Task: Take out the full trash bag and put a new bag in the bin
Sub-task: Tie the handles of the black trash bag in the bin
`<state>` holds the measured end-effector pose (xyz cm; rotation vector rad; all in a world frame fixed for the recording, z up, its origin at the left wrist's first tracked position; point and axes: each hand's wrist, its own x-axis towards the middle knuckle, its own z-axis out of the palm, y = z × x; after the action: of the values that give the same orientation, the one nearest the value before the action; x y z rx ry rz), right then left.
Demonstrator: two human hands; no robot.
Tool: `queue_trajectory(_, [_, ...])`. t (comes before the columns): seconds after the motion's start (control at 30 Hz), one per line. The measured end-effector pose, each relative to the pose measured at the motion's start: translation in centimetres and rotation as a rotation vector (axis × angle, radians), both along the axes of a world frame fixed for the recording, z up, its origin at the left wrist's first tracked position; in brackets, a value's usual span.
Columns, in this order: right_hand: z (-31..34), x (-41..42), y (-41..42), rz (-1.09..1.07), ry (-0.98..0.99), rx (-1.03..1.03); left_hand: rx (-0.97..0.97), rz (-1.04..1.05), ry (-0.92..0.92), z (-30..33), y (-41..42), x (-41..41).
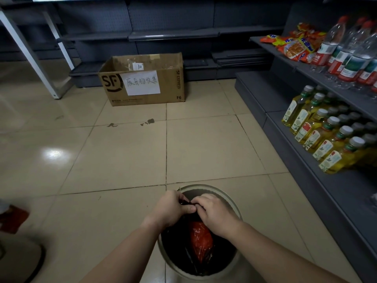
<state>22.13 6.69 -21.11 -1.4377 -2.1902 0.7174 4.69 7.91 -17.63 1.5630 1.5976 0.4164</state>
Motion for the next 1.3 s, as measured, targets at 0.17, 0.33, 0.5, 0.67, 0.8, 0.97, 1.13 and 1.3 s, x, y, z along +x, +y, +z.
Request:
queue_trajectory(0.17, [0.2,0.0,0.1,-0.053,0.001,-0.141,0.141,-0.087,0.097,0.1,-0.3,0.9])
queue_trajectory(0.33, [0.7,-0.4,-0.4,-0.190,0.011,-0.156,0.136,-0.076,0.150,0.0,-0.4,1.4])
queue_trajectory(0.5, [0.4,-0.5,-1.0,-0.263,0.028,-0.141,0.084,-0.146,0.208,-0.1,-0.3,1.4])
queue_trajectory(0.67, [0.8,0.1,-1.0,-0.202,0.090,-0.078,0.005,-0.167,0.100,-0.4,-0.4,1.2])
queue_trajectory(0.8, [1.0,0.8,-1.8,-0.095,0.055,0.164,-0.116,-0.101,-0.050,-0.4,-0.5,1.0])
queue_trajectory(0.97, [0.8,1.1,-2.7,-0.029,-0.006,0.271,-0.210,-0.001,-0.239,-0.3,-0.8,0.8])
queue_trajectory(1.13, [0.8,0.5,-2.5,-0.069,-0.053,0.410,-0.234,0.010,-0.266,-0.6,-0.7,0.7])
queue_trajectory(1.3, [0.8,0.8,-2.8,-0.040,-0.101,0.456,-0.211,0.034,-0.314,-1.0,-0.1,0.4])
